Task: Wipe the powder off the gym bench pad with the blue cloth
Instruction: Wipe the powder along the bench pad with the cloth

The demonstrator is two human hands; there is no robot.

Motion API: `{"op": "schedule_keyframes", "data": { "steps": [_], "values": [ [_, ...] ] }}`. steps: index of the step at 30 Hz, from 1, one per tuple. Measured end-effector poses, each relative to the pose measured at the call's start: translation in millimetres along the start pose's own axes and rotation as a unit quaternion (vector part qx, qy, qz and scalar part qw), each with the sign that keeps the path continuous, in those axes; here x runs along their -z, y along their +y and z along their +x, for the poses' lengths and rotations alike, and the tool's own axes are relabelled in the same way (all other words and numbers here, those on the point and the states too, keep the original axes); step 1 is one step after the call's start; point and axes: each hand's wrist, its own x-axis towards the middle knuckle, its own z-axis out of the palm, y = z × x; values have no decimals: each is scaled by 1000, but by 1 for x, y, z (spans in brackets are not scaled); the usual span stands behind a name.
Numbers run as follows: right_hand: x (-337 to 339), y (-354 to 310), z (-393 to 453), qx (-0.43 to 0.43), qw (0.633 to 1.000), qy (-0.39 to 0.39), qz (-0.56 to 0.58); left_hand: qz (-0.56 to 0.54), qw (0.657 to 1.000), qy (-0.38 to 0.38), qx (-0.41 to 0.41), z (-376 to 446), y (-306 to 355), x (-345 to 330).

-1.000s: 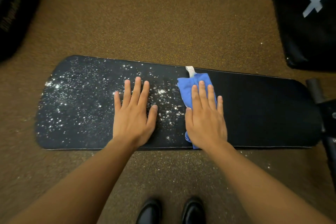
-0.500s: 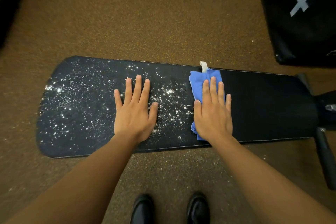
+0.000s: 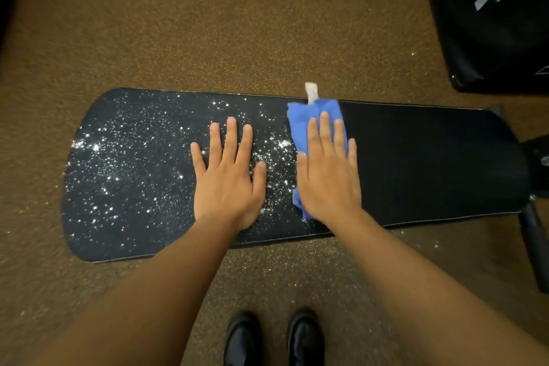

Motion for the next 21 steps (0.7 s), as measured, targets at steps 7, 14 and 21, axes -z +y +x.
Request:
{"op": "schedule_keyframes", "data": {
  "steps": [7, 14, 21],
  "values": [
    [6, 24, 19, -70, 997, -5, -17, -1, 1000, 2, 3, 0, 0, 0],
    [-6, -17, -12, 12, 1000, -1, -16, -1, 1000, 1, 3, 1, 0, -1],
    [5, 30, 2, -42, 999, 1, -32, -6, 1000, 0, 2, 0, 0, 2]
  ]
}}
